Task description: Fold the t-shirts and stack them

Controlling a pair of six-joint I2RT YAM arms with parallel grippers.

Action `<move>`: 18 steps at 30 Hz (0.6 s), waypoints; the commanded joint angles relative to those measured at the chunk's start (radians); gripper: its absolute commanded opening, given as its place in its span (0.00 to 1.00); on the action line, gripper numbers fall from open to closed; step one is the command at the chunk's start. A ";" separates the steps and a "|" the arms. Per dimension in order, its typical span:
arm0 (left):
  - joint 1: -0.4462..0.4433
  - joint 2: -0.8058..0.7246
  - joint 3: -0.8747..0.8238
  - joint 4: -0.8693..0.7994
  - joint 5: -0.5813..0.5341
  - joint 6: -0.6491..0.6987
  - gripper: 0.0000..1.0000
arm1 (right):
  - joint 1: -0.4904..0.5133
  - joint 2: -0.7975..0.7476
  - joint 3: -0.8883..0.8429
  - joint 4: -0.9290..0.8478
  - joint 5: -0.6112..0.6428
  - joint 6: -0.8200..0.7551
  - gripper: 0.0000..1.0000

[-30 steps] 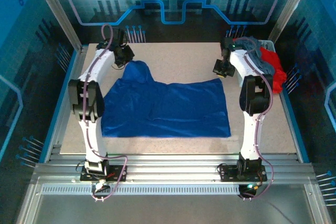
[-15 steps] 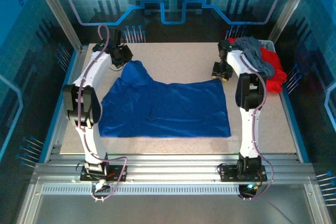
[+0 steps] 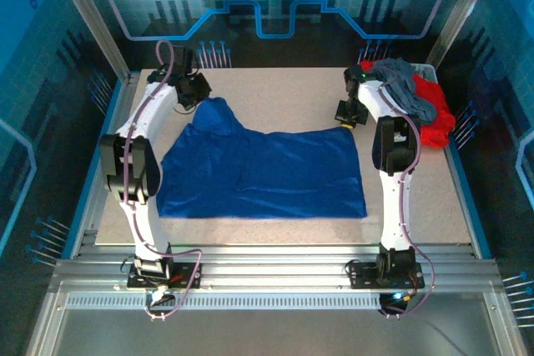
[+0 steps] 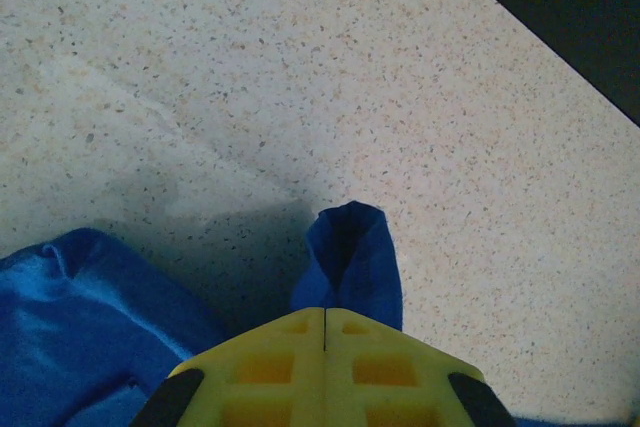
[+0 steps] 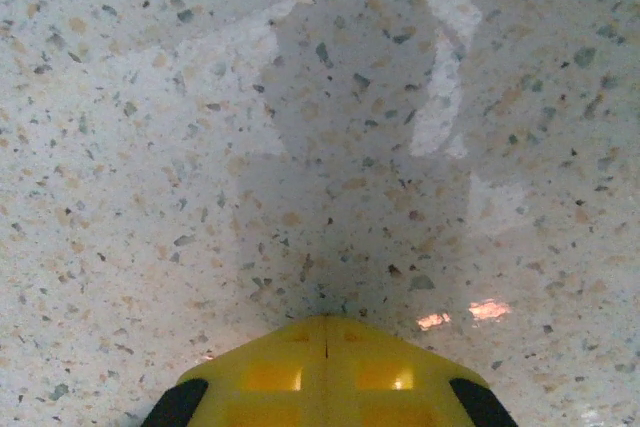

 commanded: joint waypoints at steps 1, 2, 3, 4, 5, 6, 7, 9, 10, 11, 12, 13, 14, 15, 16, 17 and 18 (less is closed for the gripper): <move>0.001 -0.078 -0.018 -0.031 -0.006 0.007 0.00 | 0.016 -0.087 -0.042 0.008 0.015 0.001 0.00; 0.002 -0.091 -0.027 -0.038 -0.011 0.009 0.00 | 0.018 -0.095 -0.055 0.014 0.016 -0.001 0.00; 0.002 -0.110 -0.037 -0.044 -0.017 0.010 0.00 | 0.022 -0.138 -0.069 0.020 0.017 -0.005 0.00; 0.002 -0.130 -0.056 -0.049 -0.020 0.009 0.00 | 0.024 -0.160 -0.084 0.025 0.020 -0.009 0.00; 0.002 -0.148 -0.072 -0.051 -0.023 0.009 0.00 | 0.027 -0.181 -0.099 0.029 0.020 -0.012 0.00; 0.002 -0.174 -0.093 -0.057 -0.027 0.008 0.00 | 0.032 -0.204 -0.120 0.035 0.024 -0.017 0.00; 0.002 -0.199 -0.116 -0.066 -0.033 0.010 0.00 | 0.034 -0.227 -0.142 0.039 0.026 -0.020 0.00; 0.002 -0.257 -0.161 -0.080 -0.048 0.010 0.00 | 0.036 -0.272 -0.190 0.054 0.027 -0.026 0.00; 0.001 -0.290 -0.188 -0.087 -0.056 0.010 0.00 | 0.039 -0.296 -0.217 0.059 0.026 -0.028 0.00; 0.002 -0.317 -0.210 -0.095 -0.064 0.010 0.00 | 0.040 -0.315 -0.240 0.065 0.027 -0.031 0.00; 0.002 -0.351 -0.234 -0.107 -0.070 0.010 0.00 | 0.042 -0.336 -0.266 0.070 0.027 -0.034 0.00; 0.002 -0.386 -0.259 -0.119 -0.077 0.012 0.00 | 0.046 -0.355 -0.294 0.075 0.030 -0.035 0.00; 0.002 -0.415 -0.283 -0.130 -0.080 0.012 0.00 | 0.049 -0.373 -0.318 0.080 0.032 -0.036 0.00; 0.002 -0.453 -0.311 -0.147 -0.088 0.012 0.00 | 0.053 -0.397 -0.350 0.087 0.033 -0.037 0.00; 0.002 -0.489 -0.340 -0.163 -0.098 0.012 0.00 | 0.057 -0.423 -0.381 0.090 0.040 -0.034 0.00; 0.002 -0.521 -0.367 -0.177 -0.106 0.010 0.00 | 0.062 -0.449 -0.411 0.093 0.047 -0.031 0.00; 0.002 -0.562 -0.398 -0.191 -0.111 0.006 0.00 | 0.064 -0.480 -0.451 0.098 0.053 -0.023 0.00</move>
